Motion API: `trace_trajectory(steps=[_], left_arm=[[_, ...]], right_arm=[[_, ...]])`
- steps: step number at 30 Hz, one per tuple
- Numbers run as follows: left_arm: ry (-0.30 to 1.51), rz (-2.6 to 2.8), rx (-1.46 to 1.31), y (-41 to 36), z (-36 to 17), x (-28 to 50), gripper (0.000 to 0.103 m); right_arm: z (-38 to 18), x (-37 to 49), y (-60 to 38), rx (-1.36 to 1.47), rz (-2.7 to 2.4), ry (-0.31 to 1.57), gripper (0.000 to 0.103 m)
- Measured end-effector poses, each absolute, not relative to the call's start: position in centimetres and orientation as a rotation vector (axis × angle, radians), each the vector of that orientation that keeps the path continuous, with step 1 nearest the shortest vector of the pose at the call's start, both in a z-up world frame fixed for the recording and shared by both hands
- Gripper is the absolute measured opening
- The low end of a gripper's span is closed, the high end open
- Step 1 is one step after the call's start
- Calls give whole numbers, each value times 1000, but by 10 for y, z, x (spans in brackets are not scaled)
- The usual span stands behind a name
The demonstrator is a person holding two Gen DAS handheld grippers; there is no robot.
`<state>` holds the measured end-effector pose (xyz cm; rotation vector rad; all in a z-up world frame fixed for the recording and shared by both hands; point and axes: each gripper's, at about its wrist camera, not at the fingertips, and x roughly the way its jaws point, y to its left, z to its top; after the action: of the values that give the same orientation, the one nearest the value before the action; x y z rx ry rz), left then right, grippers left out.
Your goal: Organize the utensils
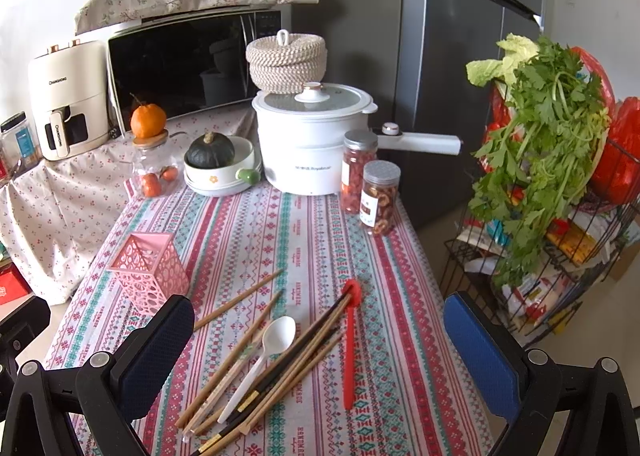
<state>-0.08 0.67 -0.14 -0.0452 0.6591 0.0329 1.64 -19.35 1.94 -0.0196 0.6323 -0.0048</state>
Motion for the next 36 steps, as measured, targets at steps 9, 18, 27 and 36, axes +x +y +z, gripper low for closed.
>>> trace_trajectory(steps=[9, 18, 27, 36], left_arm=[[661, 30, -46, 8, 1, 1, 100], [660, 31, -46, 8, 1, 0, 100], [659, 32, -47, 8, 0, 0, 100], [659, 32, -45, 7, 1, 0, 100]], right_arm=[[19, 16, -192, -16, 0, 636, 102], [18, 17, -193, -15, 1, 638, 102], [17, 17, -193, -16, 2, 639, 102], [15, 18, -192, -14, 5, 643, 102]])
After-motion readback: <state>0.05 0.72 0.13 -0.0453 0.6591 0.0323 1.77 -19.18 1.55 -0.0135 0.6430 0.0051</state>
